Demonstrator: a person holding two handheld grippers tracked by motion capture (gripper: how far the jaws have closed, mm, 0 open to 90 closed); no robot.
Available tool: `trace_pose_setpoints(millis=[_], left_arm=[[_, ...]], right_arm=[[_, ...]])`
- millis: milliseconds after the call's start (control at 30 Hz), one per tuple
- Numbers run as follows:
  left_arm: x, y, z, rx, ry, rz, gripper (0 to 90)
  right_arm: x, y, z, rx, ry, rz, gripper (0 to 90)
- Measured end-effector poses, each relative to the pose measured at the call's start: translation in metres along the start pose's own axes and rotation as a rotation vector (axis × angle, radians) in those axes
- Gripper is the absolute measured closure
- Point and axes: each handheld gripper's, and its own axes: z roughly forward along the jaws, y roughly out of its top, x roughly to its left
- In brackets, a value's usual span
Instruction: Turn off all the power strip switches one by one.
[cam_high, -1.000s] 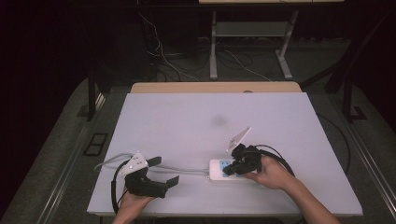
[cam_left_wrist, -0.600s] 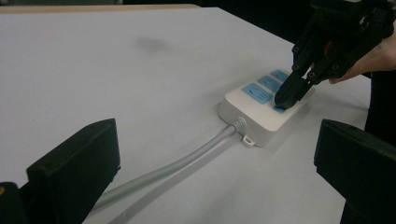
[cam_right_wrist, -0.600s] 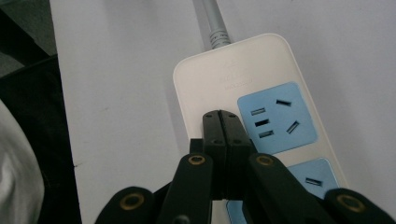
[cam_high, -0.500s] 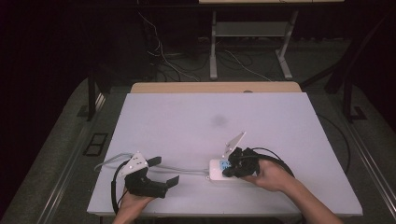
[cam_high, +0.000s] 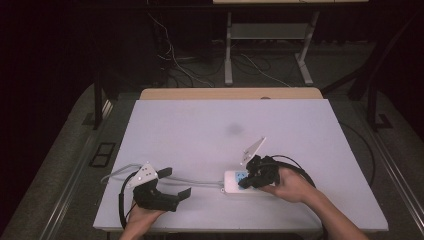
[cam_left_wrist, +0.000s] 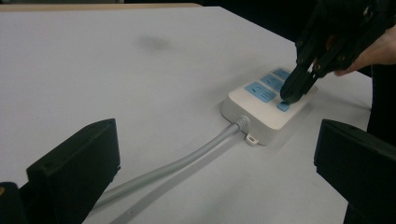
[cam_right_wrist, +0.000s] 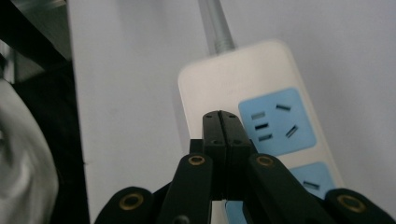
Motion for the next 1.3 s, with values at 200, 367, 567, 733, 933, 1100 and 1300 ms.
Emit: trace_pose_setpoints(millis=[200, 367, 567, 733, 933, 1100, 1300], left_arm=[[0.001, 0.0, -0.001, -0.003, 0.003, -0.005, 0.0], [0.0, 0.0, -0.001, -0.005, 0.002, -0.004, 0.0], [0.0, 0.0, -0.001, -0.005, 0.004, -0.004, 0.0], [0.0, 0.0, -0.001, -0.006, 0.004, -0.005, 0.0], [0.0, 0.0, -0.002, -0.011, 0.007, -0.008, 0.0], [0.0, 0.0, -0.002, -0.01, 0.008, -0.008, 0.0], [-0.001, 0.0, -0.001, -0.007, 0.007, -0.007, 0.0]], right_arm=[[-0.004, 0.0, -0.003, -0.016, 0.006, 0.009, 90.0], [-0.005, 0.002, -0.008, -0.036, 0.002, 0.014, 89.9], [-0.009, -0.001, -0.021, -0.083, -0.021, 0.04, 88.4], [-0.014, -0.007, -0.034, -0.135, -0.04, 0.075, 83.2], [-0.02, -0.014, -0.047, -0.183, -0.072, 0.135, 61.9], [-0.022, -0.025, -0.06, -0.242, -0.125, 0.19, 38.3], [-0.025, -0.044, -0.075, -0.328, -0.169, 0.26, 8.8]])
